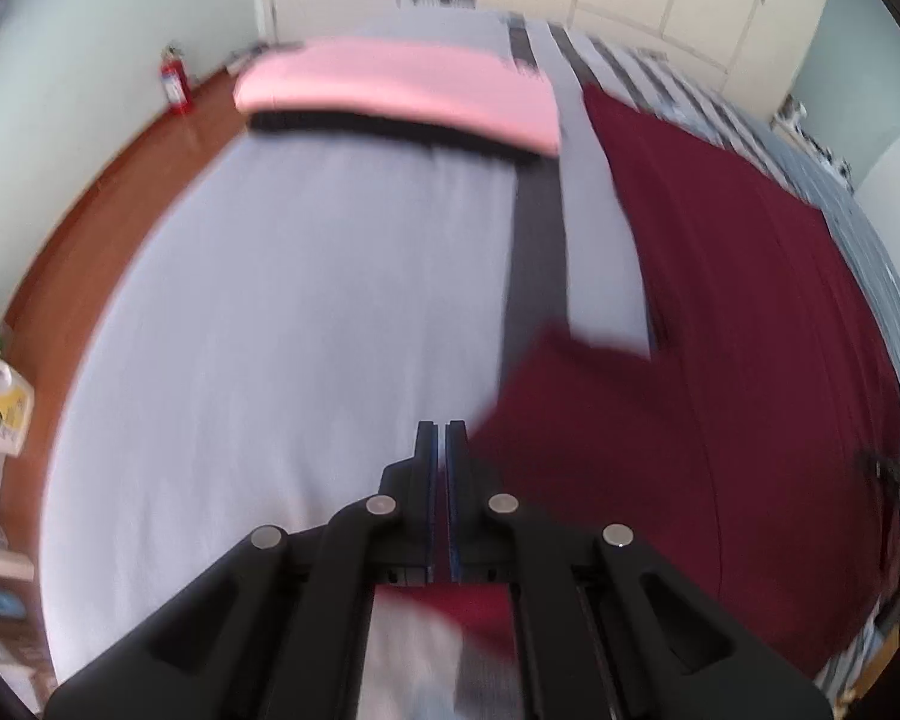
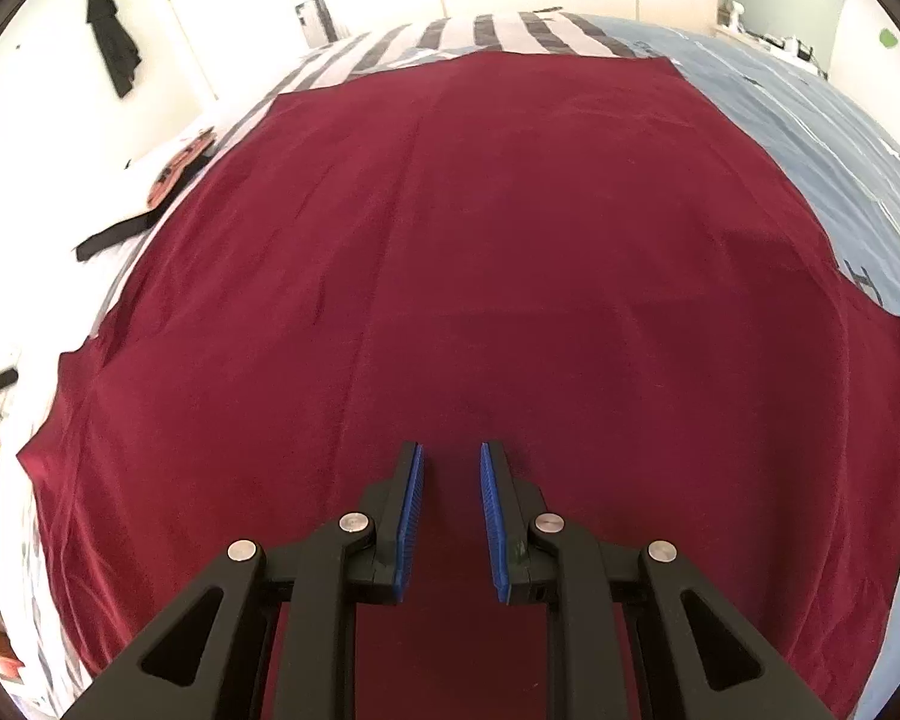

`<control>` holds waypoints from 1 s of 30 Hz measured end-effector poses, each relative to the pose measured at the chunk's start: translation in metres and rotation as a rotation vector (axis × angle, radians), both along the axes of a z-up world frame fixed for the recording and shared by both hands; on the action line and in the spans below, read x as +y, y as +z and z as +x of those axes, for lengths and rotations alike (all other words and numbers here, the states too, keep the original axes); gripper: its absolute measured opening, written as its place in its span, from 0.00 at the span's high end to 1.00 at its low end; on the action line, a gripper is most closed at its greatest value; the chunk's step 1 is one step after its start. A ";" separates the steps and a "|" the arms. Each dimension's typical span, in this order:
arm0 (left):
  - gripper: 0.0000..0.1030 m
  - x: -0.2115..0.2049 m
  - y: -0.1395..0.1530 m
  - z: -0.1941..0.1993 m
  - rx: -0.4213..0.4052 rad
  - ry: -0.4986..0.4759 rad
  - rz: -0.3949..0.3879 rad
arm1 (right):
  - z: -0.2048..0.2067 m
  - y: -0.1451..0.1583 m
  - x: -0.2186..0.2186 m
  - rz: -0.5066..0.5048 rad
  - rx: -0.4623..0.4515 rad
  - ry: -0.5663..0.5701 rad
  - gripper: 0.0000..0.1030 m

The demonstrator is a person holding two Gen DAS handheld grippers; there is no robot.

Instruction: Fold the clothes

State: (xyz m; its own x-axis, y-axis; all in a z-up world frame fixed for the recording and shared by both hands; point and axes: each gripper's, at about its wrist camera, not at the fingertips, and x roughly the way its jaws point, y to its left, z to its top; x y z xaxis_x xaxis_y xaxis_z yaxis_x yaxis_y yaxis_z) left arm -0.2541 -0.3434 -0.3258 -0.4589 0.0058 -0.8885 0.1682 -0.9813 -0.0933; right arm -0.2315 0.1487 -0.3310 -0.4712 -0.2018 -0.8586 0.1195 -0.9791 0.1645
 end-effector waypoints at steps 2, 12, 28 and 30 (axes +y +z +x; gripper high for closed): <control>0.99 0.008 -0.017 0.011 -0.061 -0.017 -0.001 | 0.003 0.001 -0.003 0.001 -0.002 0.012 0.83; 0.99 0.010 -0.033 0.023 -0.061 -0.034 -0.212 | 0.009 -0.003 -0.003 0.014 -0.006 0.007 0.83; 0.82 0.118 0.021 0.054 -0.004 -0.019 -0.018 | 0.021 0.029 0.122 0.085 0.071 -0.253 0.63; 0.82 0.139 0.015 0.054 -0.025 -0.020 -0.009 | 0.020 0.031 0.153 0.100 0.075 -0.308 0.63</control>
